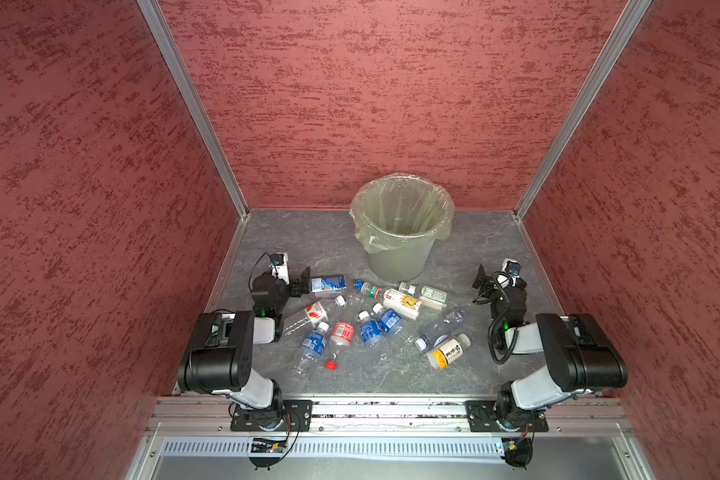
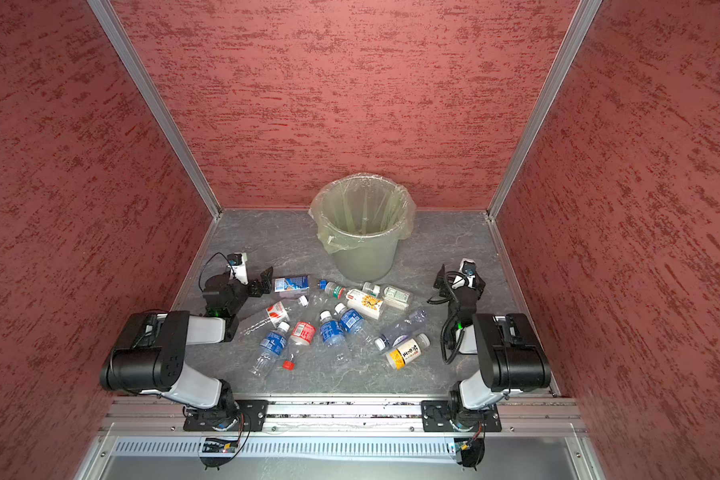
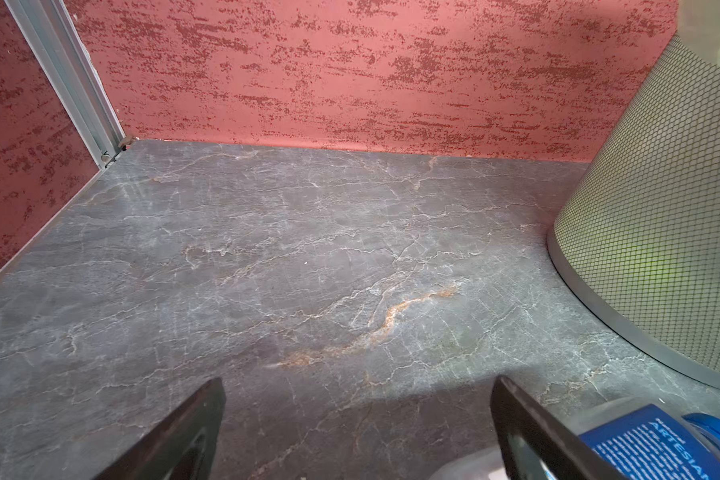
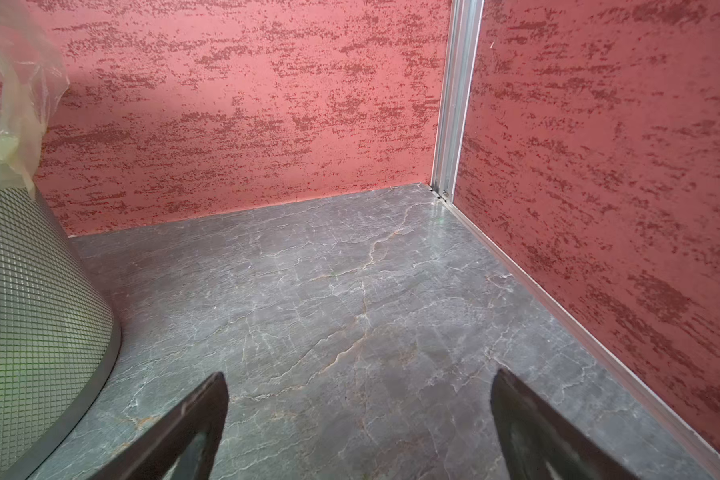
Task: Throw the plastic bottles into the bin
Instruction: 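Raise both arms from rest and move them toward the bottle pile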
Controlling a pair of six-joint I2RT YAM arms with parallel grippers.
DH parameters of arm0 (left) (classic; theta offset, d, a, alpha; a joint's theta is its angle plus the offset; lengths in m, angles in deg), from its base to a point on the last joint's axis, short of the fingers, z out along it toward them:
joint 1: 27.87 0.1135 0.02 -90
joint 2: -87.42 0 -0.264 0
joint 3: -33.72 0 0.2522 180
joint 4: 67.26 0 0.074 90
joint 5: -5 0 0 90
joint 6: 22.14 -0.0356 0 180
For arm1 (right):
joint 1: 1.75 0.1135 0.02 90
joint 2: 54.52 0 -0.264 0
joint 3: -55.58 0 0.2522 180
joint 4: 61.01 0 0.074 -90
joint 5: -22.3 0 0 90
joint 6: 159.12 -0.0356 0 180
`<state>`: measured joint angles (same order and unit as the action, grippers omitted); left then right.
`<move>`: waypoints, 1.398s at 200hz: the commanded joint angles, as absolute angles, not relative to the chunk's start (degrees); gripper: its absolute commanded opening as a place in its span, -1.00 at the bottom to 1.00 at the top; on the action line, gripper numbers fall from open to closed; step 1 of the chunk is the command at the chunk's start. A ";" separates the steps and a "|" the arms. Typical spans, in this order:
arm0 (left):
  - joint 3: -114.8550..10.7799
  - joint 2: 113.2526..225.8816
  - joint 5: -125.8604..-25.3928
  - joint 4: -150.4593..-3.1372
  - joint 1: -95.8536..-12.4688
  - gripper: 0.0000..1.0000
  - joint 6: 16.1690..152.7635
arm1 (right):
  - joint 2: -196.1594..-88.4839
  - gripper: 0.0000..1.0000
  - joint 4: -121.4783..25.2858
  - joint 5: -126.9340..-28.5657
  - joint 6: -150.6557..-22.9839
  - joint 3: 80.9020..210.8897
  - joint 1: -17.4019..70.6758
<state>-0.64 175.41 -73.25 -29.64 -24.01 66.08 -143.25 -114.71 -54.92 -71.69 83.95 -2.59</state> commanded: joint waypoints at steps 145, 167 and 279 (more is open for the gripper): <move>-1.57 175.35 -73.05 -29.54 -24.07 0.99 66.42 | -143.68 0.98 -115.89 -53.93 -71.70 84.64 -2.27; -1.57 175.32 -73.02 -29.54 -24.07 0.99 66.39 | -143.66 0.98 -115.80 -54.09 -71.78 84.65 -2.38; 1.15 166.43 -81.45 -32.22 -27.05 0.99 65.76 | -141.37 0.98 -118.86 -51.92 -71.23 82.12 -1.72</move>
